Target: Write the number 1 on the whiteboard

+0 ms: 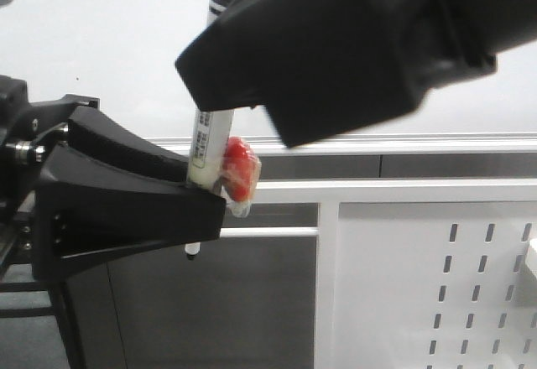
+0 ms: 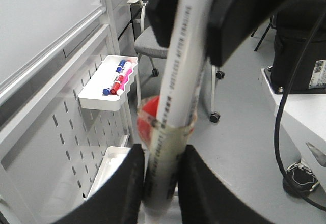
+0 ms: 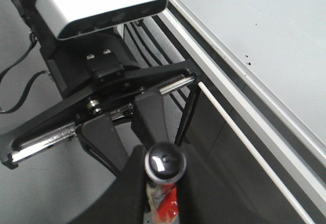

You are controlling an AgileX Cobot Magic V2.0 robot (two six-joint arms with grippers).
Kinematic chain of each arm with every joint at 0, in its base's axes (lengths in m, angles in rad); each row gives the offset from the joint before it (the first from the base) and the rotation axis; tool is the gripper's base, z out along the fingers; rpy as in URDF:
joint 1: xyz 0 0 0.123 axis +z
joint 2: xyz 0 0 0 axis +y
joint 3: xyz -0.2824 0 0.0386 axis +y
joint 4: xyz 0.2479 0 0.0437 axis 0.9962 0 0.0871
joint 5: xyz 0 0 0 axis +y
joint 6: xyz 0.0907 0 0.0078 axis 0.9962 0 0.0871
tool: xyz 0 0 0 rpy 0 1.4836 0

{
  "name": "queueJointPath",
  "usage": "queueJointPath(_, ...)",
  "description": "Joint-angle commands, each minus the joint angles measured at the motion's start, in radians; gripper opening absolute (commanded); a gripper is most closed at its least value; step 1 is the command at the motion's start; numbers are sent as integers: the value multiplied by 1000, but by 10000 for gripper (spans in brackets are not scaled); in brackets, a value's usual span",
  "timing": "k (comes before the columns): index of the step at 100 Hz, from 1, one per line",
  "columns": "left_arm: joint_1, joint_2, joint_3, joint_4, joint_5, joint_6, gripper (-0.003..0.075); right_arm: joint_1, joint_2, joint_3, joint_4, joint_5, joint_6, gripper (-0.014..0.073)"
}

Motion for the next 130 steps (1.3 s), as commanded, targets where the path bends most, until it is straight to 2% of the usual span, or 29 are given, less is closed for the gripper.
queueJointPath(1,-7,-28,-19,-30,-194,-11,82,-3,-17,-36,-14,-25,-5,-61)
queueJointPath(16,-7,-28,-19,-24,-194,-11,-19,-3,-17,-36,-14,-23,-5,-57)
queueJointPath(30,-7,-28,-19,-23,-194,-11,-21,-3,-17,-36,-19,-15,-5,20)
queueJointPath(44,-7,-28,-19,-23,-194,-11,-21,-3,-17,-36,-19,-22,-5,175)
queueJointPath(56,-7,-28,-19,-23,-194,-11,-21,-3,-17,-36,-19,-25,-5,344)
queueJointPath(66,-7,-28,-19,-34,-194,-11,-21,-3,-17,-36,-11,-48,-5,436)
queueJointPath(93,-5,-28,-19,-95,-194,-11,-21,-3,-39,-36,-9,-93,-5,446)
queueJointPath(130,-5,-28,-19,-245,-108,28,-22,-3,-137,-36,-9,-135,-5,446)
